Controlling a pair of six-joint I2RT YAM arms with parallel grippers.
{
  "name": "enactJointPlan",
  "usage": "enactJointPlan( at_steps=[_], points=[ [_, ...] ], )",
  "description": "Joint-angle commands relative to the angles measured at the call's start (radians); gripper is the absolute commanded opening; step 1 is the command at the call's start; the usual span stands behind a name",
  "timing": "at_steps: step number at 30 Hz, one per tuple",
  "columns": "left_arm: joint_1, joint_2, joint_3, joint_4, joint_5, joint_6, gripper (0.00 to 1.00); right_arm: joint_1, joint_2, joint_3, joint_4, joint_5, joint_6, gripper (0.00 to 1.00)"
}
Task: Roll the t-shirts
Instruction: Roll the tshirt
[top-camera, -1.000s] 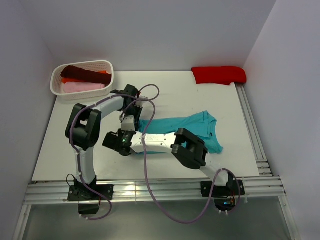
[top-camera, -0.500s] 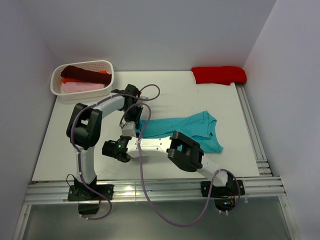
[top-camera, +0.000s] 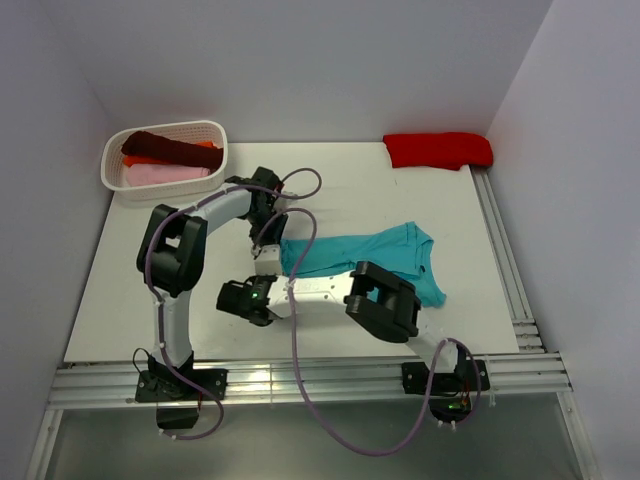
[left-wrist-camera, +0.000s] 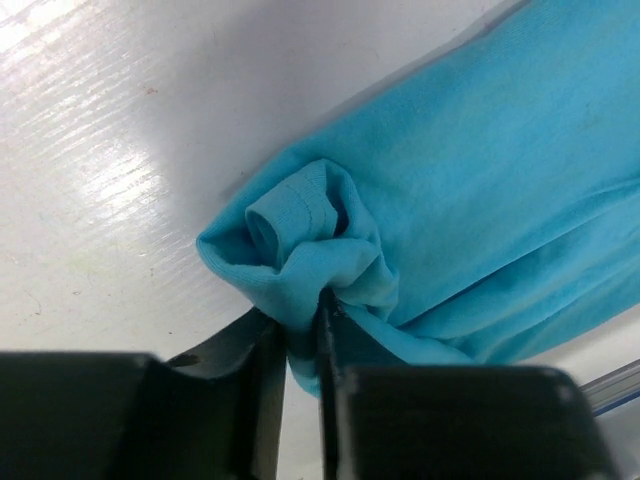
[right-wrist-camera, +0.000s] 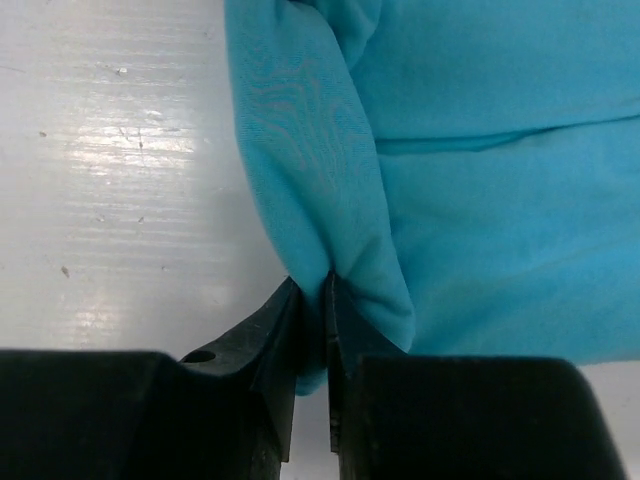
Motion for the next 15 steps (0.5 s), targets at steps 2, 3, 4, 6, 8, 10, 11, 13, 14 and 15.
enactJointPlan(
  at_steps=[2, 3, 4, 6, 8, 10, 11, 13, 14, 15],
  points=[
    [0.007, 0.000, 0.062, 0.044, 0.024, 0.008, 0.28, -0.021, -0.158, -0.234, 0.348, -0.188, 0.022, 0.13],
    [0.017, 0.001, 0.085, 0.039, 0.038, 0.010, 0.33, -0.036, -0.213, -0.277, 0.404, -0.206, 0.029, 0.12],
    [0.025, 0.003, 0.102, 0.032, 0.054, 0.010, 0.36, -0.044, -0.237, -0.361, 0.462, -0.250, 0.034, 0.11],
    [0.048, 0.011, 0.137, 0.004, 0.122, 0.015, 0.46, -0.064, -0.288, -0.440, 0.622, -0.292, 0.057, 0.09],
    [0.083, 0.021, 0.209, -0.039, 0.164, 0.022, 0.51, -0.093, -0.354, -0.564, 0.788, -0.358, 0.074, 0.09],
    [0.122, 0.028, 0.266, -0.057, 0.215, 0.028, 0.55, -0.125, -0.406, -0.677, 0.896, -0.396, 0.111, 0.08],
    [0.134, 0.026, 0.278, -0.063, 0.231, 0.033, 0.57, -0.134, -0.420, -0.716, 1.003, -0.434, 0.124, 0.08],
    [0.168, 0.014, 0.289, -0.080, 0.285, 0.066, 0.60, -0.154, -0.451, -0.811, 1.099, -0.467, 0.167, 0.08],
    [0.178, 0.008, 0.281, -0.083, 0.305, 0.077, 0.61, -0.171, -0.457, -0.842, 1.192, -0.479, 0.181, 0.08],
    [0.186, -0.014, 0.268, -0.080, 0.314, 0.088, 0.61, -0.180, -0.468, -0.873, 1.242, -0.504, 0.212, 0.08]
  ],
)
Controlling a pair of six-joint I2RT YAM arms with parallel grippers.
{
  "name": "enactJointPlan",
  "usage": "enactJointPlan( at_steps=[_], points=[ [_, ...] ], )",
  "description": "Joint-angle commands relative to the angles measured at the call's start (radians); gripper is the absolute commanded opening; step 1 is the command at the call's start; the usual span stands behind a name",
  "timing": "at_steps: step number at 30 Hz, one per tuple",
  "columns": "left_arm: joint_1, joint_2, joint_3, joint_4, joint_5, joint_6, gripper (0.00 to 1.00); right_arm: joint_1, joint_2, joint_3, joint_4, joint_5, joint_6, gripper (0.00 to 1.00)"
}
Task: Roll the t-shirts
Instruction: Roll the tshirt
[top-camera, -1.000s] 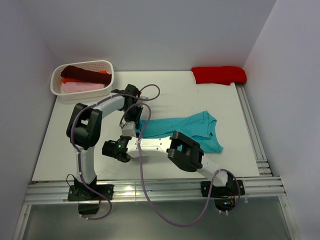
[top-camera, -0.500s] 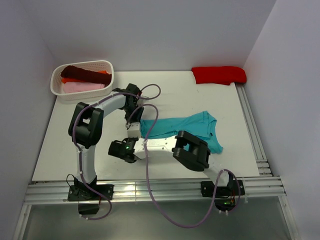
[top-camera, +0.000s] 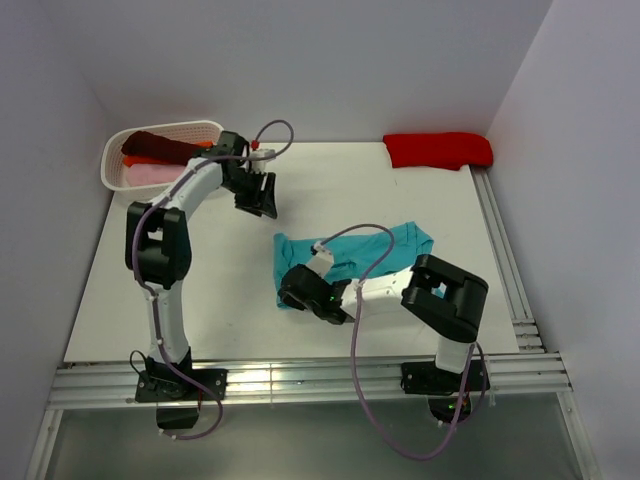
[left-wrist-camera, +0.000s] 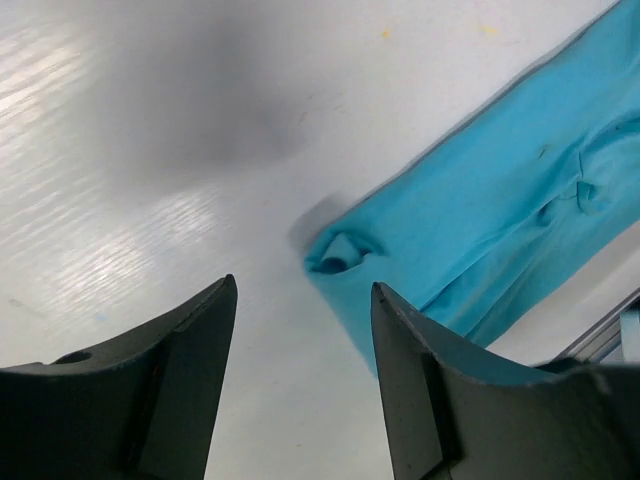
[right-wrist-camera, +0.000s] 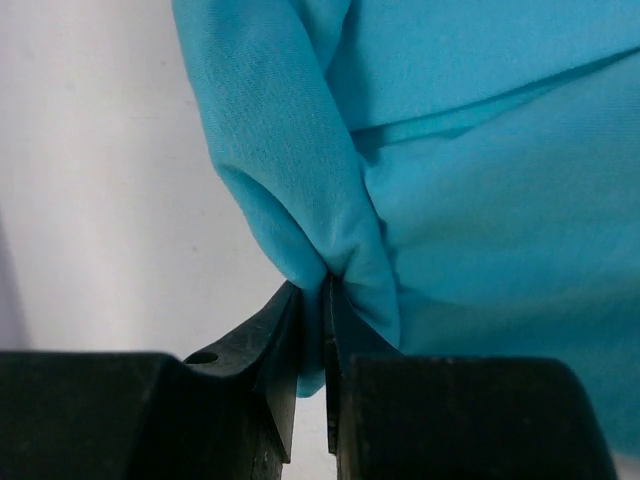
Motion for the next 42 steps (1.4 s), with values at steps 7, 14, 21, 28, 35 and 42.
enactJointPlan(
  at_steps=[7, 14, 21, 28, 35, 42],
  points=[
    [0.077, -0.151, -0.279, 0.067, 0.242, 0.130, 0.64, -0.091, 0.036, -0.350, 0.891, -0.225, 0.268, 0.08],
    [0.078, -0.148, -0.455, 0.225, 0.384, 0.118, 0.65, -0.114, 0.220, -0.372, 1.176, -0.282, 0.400, 0.06],
    [0.075, -0.085, -0.491, 0.358, 0.445, 0.022, 0.64, -0.116, 0.302, -0.383, 1.299, -0.288, 0.466, 0.04],
    [0.017, -0.048, -0.469, 0.363, 0.347, 0.017, 0.58, -0.116, 0.326, -0.394, 1.331, -0.288, 0.488, 0.04],
    [-0.037, -0.039, -0.446, 0.332, 0.130, -0.054, 0.11, -0.114, 0.172, -0.391, 1.064, -0.294, 0.383, 0.24],
    [-0.081, -0.082, -0.439, 0.271, -0.067, -0.015, 0.00, -0.068, -0.100, -0.221, 0.242, -0.146, 0.169, 0.55]
  ],
)
